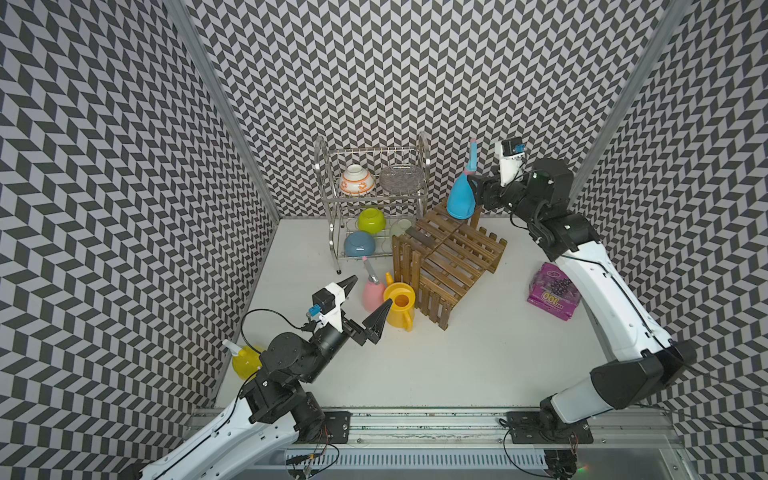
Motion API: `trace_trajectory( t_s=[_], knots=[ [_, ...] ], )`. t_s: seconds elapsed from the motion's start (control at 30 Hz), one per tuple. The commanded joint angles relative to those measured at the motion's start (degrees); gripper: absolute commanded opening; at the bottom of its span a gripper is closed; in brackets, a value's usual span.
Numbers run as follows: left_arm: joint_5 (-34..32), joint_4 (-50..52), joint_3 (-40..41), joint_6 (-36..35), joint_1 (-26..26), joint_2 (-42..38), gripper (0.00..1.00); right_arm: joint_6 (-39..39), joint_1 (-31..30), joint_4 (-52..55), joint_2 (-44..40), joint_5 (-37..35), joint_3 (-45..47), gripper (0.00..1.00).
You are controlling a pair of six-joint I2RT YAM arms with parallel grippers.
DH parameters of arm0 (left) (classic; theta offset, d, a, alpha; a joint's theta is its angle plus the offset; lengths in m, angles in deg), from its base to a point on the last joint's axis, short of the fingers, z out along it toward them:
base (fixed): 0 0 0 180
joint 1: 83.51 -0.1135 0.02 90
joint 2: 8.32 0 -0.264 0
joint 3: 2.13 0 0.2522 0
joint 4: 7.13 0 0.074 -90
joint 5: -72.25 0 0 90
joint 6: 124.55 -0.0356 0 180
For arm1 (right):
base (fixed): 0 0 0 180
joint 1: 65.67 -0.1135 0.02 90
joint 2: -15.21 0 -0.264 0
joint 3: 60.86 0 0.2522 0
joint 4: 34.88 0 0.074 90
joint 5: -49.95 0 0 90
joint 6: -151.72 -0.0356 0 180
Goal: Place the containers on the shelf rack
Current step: 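Place the container on the shelf, then pick up a container from the center of the board.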
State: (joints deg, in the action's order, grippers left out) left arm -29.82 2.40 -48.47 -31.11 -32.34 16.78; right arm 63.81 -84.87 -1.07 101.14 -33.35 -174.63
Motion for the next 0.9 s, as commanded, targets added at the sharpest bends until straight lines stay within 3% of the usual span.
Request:
trace_trajectory(
  t_s=[0.0,0.33,0.43,0.53,0.7,0.8,0.87],
  knots=[
    [1.1,-0.4,1.1,2.5,-0.3,-0.5,1.0,-1.0,0.3,-3.5,-8.0,3.1,5.3,0.72],
    [-0.7,4.8,3.6,15.2,-0.3,-0.5,0.97,-7.0,0.2,-21.1,-45.7,24.9,49.3,0.81],
    [-1.9,7.3,5.5,21.1,-0.3,-0.9,0.94,-9.3,0.1,-21.6,-53.7,31.8,58.8,0.81],
    [-2.2,7.9,9.1,27.2,-0.3,-1.6,0.9,-14.2,-0.5,-19.5,-60.0,32.6,65.7,0.81],
    [-5.7,10.9,10.0,38.6,-0.4,-0.6,0.82,-18.1,-3.2,-16.2,-62.5,31.1,70.8,0.81],
    [-8.8,14.2,6.2,41.9,-0.7,1.3,0.78,-19.0,-5.9,-17.5,-59.0,30.2,72.3,0.8],
    [-10.8,17.1,2.6,43.0,-1.2,4.5,0.69,-18.7,-8.4,-19.6,-55.5,30.1,72.9,0.79]
  ],
)
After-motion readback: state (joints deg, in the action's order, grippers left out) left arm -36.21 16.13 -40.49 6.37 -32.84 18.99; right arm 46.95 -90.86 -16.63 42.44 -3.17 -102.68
